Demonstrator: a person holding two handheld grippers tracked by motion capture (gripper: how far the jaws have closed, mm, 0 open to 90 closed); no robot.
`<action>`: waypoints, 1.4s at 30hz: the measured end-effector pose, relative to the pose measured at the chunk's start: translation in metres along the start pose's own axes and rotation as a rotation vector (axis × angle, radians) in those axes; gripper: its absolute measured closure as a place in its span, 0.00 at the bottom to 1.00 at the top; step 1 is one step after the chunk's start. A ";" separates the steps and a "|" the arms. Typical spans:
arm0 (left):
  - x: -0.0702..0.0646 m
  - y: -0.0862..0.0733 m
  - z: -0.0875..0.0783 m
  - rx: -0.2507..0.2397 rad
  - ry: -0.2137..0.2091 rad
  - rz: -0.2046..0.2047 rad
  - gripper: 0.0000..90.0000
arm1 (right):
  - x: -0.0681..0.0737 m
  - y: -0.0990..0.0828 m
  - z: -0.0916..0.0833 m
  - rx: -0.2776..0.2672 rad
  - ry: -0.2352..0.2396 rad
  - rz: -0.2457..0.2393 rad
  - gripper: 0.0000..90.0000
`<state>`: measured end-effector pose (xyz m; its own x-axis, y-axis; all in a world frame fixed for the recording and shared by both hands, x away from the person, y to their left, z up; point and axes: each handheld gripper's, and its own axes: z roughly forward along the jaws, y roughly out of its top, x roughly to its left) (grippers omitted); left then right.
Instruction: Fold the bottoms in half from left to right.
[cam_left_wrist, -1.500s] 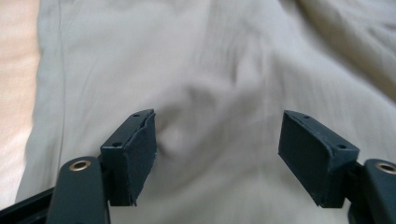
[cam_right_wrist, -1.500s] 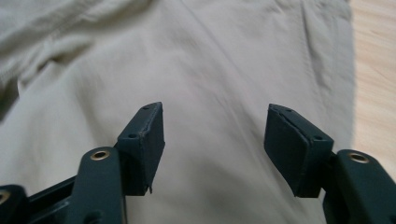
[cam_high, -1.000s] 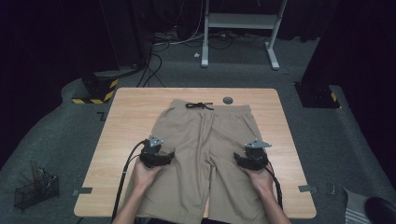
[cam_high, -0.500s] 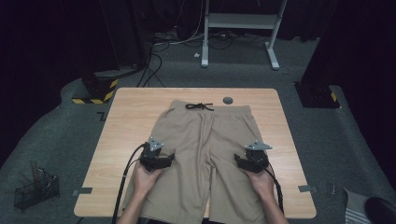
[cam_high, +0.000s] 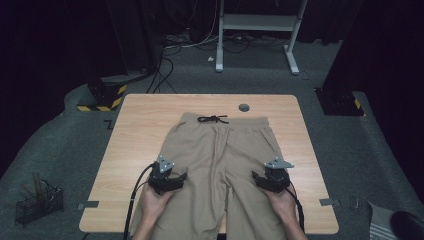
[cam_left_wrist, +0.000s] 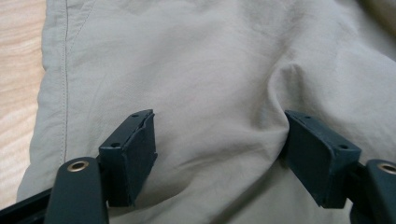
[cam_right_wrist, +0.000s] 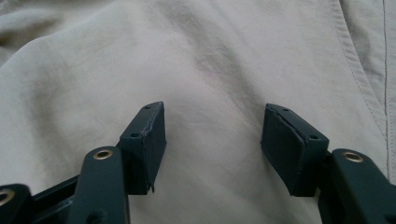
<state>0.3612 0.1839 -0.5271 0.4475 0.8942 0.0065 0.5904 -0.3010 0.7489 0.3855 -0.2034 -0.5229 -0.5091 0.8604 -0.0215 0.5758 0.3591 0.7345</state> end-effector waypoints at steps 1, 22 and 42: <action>-0.001 -0.002 -0.002 -0.001 -0.001 0.001 0.30 | 0.001 -0.002 -0.002 0.000 0.003 0.001 0.45; 0.016 0.038 0.001 -0.034 -0.094 -0.056 0.30 | -0.013 0.021 -0.005 -0.052 0.028 0.048 0.47; 0.014 0.033 0.037 -0.005 0.016 -0.004 0.31 | -0.014 0.023 0.025 0.000 -0.037 0.035 0.47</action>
<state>0.4117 0.1745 -0.5267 0.4345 0.9006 0.0139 0.5889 -0.2958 0.7521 0.4214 -0.1986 -0.5227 -0.4651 0.8850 -0.0211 0.5926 0.3290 0.7353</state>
